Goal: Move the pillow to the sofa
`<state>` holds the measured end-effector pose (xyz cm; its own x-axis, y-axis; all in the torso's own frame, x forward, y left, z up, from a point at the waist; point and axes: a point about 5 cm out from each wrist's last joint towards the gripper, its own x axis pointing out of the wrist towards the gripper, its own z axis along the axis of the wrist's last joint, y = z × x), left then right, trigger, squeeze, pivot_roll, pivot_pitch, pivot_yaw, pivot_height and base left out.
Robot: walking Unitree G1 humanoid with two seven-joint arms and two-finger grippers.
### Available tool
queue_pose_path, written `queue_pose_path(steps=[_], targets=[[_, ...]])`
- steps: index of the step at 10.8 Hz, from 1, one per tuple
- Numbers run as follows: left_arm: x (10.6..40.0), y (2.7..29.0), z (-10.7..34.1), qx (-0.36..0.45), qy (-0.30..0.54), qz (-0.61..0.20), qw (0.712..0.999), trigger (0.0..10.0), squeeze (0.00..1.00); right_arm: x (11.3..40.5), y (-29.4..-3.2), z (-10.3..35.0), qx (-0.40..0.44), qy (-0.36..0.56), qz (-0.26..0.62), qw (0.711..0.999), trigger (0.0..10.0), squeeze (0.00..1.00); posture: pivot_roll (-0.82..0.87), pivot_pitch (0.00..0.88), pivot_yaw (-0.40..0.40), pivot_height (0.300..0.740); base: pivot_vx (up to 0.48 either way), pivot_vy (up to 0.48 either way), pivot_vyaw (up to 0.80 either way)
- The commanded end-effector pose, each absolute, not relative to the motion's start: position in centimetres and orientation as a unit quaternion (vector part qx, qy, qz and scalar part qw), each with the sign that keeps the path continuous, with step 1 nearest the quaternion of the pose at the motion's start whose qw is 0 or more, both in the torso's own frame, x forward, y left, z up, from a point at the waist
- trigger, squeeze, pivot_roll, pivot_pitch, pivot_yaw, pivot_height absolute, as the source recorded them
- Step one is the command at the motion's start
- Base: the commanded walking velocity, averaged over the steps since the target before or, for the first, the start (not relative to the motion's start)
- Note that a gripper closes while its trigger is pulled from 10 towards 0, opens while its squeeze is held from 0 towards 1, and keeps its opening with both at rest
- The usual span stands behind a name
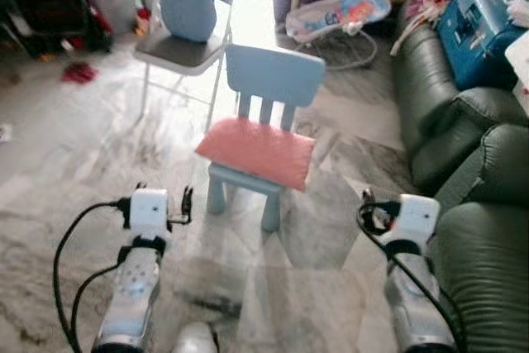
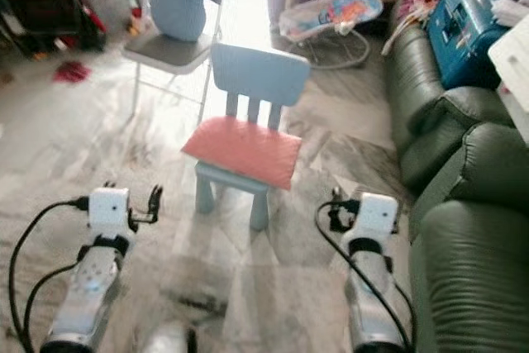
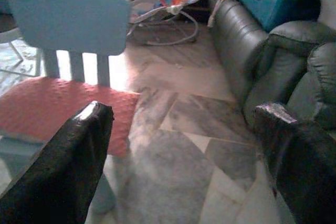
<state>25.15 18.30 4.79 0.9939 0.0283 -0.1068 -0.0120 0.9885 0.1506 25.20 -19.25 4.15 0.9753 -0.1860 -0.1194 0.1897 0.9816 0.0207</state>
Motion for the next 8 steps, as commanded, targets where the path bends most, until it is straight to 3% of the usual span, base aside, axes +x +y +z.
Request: queue_pose_path(steps=[1, 5, 8], targets=[[25.06, 18.50, 4.52, 0.079, 0.064, 0.012, 0.995, 10.0, 0.00, 25.15, -18.88, 4.02, 0.020, 0.060, -0.086, 0.994, 10.0, 0.00, 0.03, 0.071, -0.062, 0.740, 0.000, 0.480, 0.00], [25.09, 18.43, 4.64, 0.101, 0.061, 0.015, 0.993, 10.0, 0.00, 25.15, -18.83, 3.79, 0.027, 0.062, -0.079, 0.995, 10.0, 0.00, 0.03, 0.073, -0.062, 0.740, 0.000, 0.480, 0.00], [25.28, 18.01, 4.93, 0.105, 0.052, -0.008, 0.993, 10.0, 0.00, 25.16, -18.85, 3.78, 0.029, 0.062, -0.081, 0.994, 10.0, 0.00, 0.03, 0.078, -0.060, 0.740, 0.000, 0.000, 0.00]])
